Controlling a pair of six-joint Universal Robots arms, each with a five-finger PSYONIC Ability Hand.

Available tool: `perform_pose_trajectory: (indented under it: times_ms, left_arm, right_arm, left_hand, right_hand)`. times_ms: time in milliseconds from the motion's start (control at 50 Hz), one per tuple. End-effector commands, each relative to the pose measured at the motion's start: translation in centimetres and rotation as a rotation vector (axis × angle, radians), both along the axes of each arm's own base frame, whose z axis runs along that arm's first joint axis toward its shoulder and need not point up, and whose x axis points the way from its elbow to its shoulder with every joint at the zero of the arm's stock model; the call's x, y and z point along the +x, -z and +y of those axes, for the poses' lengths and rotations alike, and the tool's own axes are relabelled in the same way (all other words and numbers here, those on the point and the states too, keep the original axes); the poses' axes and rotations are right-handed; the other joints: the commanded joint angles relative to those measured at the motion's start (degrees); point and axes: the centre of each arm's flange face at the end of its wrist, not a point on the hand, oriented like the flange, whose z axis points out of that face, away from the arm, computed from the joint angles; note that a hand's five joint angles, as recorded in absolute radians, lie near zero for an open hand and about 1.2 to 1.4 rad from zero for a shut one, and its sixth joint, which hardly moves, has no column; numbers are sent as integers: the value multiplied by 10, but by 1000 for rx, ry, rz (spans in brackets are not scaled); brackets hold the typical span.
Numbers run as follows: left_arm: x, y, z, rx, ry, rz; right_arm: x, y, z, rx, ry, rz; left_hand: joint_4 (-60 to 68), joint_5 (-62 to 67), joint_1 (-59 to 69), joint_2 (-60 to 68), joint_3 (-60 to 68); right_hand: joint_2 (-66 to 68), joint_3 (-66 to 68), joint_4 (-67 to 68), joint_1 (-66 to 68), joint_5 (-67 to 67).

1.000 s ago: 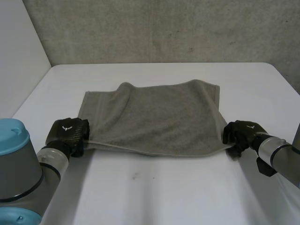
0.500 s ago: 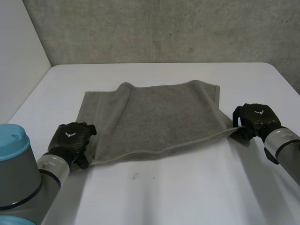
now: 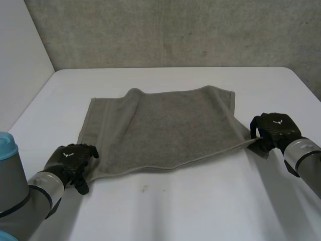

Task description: Fold the towel.

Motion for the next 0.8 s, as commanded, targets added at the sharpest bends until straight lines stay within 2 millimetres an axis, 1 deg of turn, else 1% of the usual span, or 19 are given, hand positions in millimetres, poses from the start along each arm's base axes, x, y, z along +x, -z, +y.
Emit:
perform_pose_trajectory:
  times_ms: [20,180,280,320,340,380,400,420,440,480,600,640,660,680,700,720,760,780,800]
  left_arm:
    - [-2,4,-2,-11,2,5]
    - [-11,15,-11,-50,23,18]
    - [-15,21,-17,-70,30,24]
    - [-18,25,-22,-77,34,25]
    - [-18,25,-22,-77,34,25]
    - [-19,26,-28,-104,33,33]
    - [-19,26,-28,-104,33,33]
    - [-20,26,-30,-116,32,34]
    - [-20,26,-30,-116,32,34]
    - [-20,23,-36,-158,26,39]
    - [-20,12,-40,-215,20,48]
    - [-22,-9,-42,-277,28,66]
    - [-22,-9,-42,-277,28,66]
    - [-23,-21,-43,-312,31,76]
    - [-25,-35,-43,-349,37,87]
    - [-25,-36,-43,-350,37,87]
    - [-29,-74,-40,-423,51,113]
    - [-29,-74,-40,-424,51,113]
    - [-29,-98,-35,-455,57,124]
  right_arm:
    - [1,1,1,6,-3,0]
    - [2,3,2,13,-6,2]
    - [2,3,2,13,-6,2]
    - [2,3,2,11,-6,2]
    - [2,3,2,11,-6,2]
    - [1,3,1,12,-4,1]
    - [1,3,1,12,-4,1]
    - [1,2,1,11,-4,1]
    - [1,2,1,9,-3,0]
    - [1,1,0,6,-4,0]
    - [2,-9,-2,-16,-13,-7]
    - [3,-16,-2,-18,-16,-5]
    - [3,-28,-4,-29,-20,1]
    - [3,-28,-4,-29,-20,1]
    - [3,-43,-3,-32,-25,8]
    - [3,-43,-3,-32,-25,8]
    - [5,-79,0,-61,-43,35]
    - [5,-79,0,-62,-43,35]
    - [7,-99,3,-84,-56,51]
  left_hand:
    - [33,32,28,32,32]
    - [38,37,33,37,37]
    - [92,91,86,91,91]
    - [190,190,185,189,189]
    - [191,190,186,190,190]
    - [289,289,284,289,289]
    - [290,289,285,289,289]
    - [373,373,368,372,372]
    - [374,373,369,373,373]
    - [565,564,560,564,564]
    - [566,565,561,565,565]
    - [566,565,561,565,565]
    - [566,565,561,565,565]
    - [566,565,561,565,565]
    - [566,565,561,565,565]
    - [566,565,561,565,565]
    - [566,565,561,565,565]
    - [566,565,561,565,565]
    - [566,565,561,565,565]
  right_hand:
    - [122,119,117,13,133]
    - [122,119,117,13,133]
    - [122,119,117,13,133]
    - [122,119,117,13,133]
    - [122,119,117,13,133]
    - [122,119,117,13,133]
    - [122,119,117,13,133]
    - [122,119,117,13,133]
    - [122,119,117,13,133]
    - [122,119,117,13,133]
    - [122,119,117,13,133]
    - [122,119,117,13,133]
    - [122,119,117,13,133]
    - [122,119,117,13,133]
    - [122,119,117,13,133]
    - [122,119,117,13,133]
    - [122,119,117,13,133]
    - [122,119,117,13,133]
    - [122,119,117,13,133]
